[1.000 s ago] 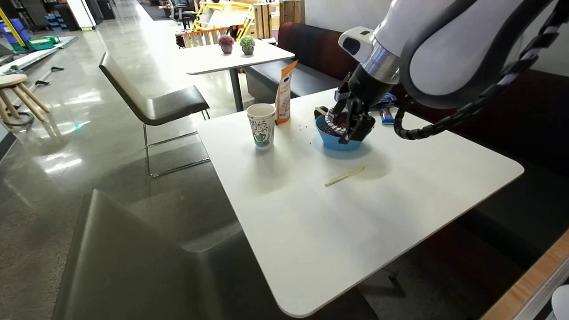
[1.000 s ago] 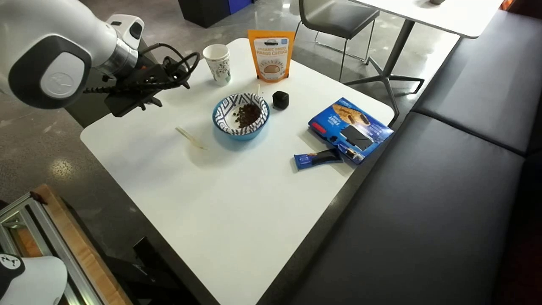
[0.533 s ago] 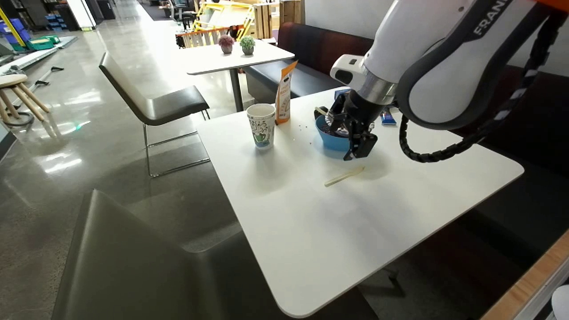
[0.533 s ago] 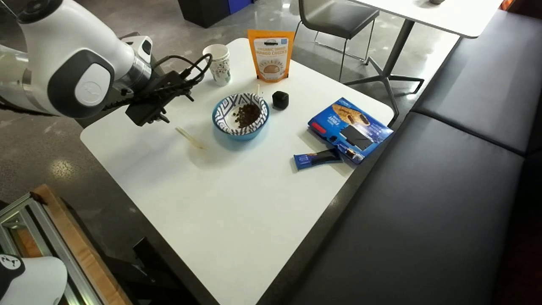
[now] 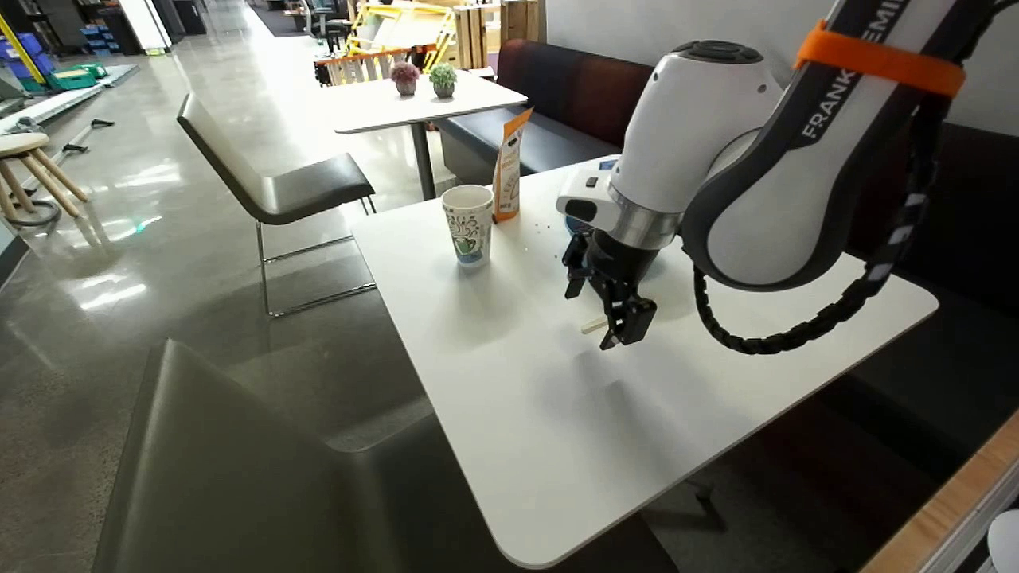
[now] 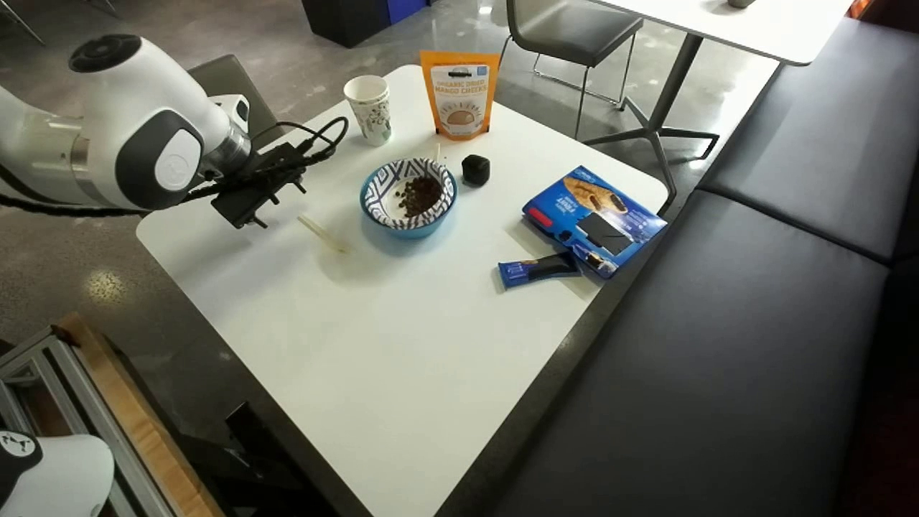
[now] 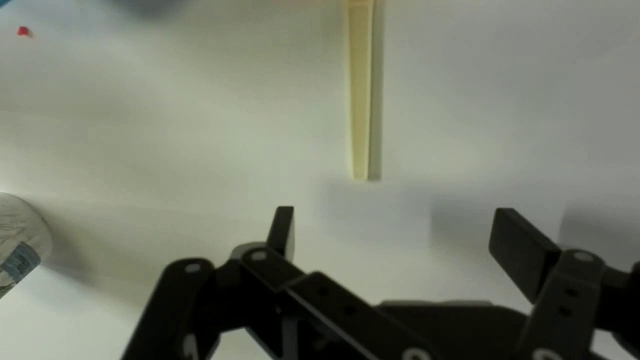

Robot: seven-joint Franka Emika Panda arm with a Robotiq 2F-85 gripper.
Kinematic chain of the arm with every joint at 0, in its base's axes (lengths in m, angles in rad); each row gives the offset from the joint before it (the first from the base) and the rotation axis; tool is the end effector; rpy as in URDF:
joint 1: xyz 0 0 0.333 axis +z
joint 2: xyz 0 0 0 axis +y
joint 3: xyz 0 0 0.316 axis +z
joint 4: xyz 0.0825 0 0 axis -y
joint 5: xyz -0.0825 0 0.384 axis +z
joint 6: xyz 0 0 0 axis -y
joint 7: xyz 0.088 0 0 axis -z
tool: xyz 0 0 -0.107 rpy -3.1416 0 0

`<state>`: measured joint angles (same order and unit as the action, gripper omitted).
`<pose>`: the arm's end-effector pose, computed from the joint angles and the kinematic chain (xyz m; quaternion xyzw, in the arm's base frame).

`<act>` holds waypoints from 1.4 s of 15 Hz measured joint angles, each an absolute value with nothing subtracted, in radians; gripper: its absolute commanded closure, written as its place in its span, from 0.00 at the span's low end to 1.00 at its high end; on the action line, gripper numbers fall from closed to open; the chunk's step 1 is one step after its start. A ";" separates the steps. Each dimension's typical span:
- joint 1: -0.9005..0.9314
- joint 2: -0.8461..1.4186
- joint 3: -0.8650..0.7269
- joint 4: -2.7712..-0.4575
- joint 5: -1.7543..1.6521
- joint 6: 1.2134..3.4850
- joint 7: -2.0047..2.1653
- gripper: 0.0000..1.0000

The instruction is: Pick up the knife and place it in the blue bowl

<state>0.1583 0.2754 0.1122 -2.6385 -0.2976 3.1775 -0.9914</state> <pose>0.4177 0.1467 0.1795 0.7072 0.6944 0.1246 0.0466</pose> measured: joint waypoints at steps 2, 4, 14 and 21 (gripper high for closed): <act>0.133 0.291 0.122 -2.623 -0.319 3.167 -0.993 0.00; 0.108 0.296 0.126 -2.610 -0.330 3.151 -0.998 0.05; -0.134 0.361 0.307 -2.550 -0.324 3.055 -1.146 0.65; -0.270 0.376 0.437 -2.507 -0.273 2.924 -1.237 0.97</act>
